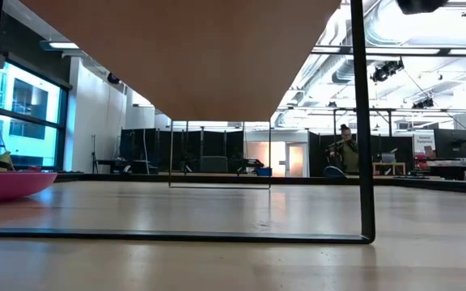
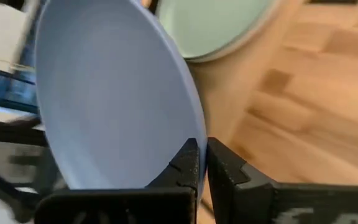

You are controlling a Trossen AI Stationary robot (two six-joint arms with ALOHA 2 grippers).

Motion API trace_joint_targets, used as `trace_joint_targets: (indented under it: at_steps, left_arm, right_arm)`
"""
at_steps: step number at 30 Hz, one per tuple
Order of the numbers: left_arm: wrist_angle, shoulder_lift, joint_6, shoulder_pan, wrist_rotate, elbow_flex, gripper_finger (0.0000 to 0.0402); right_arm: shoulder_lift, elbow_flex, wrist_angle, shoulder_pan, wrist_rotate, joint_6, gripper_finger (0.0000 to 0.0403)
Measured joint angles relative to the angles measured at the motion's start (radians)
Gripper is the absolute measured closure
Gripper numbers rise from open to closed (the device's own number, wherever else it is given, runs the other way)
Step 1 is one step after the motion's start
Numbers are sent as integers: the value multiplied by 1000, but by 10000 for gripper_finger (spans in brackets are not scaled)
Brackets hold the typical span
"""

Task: Place and stack plates onto a shelf
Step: Stack the blue plate on top of the green plate on the shelf

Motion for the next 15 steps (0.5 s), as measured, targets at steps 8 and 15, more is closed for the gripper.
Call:
trace_joint_targets:
  at_steps: [8,15]
  left_arm:
    - [0,0,45,0,-39,0,402]
    - [0,0,46,0,-52,0,402]
  right_arm:
    - [116,0,215,-43,-17,77,403]
    - [173,0,264,-42,-60,155,403]
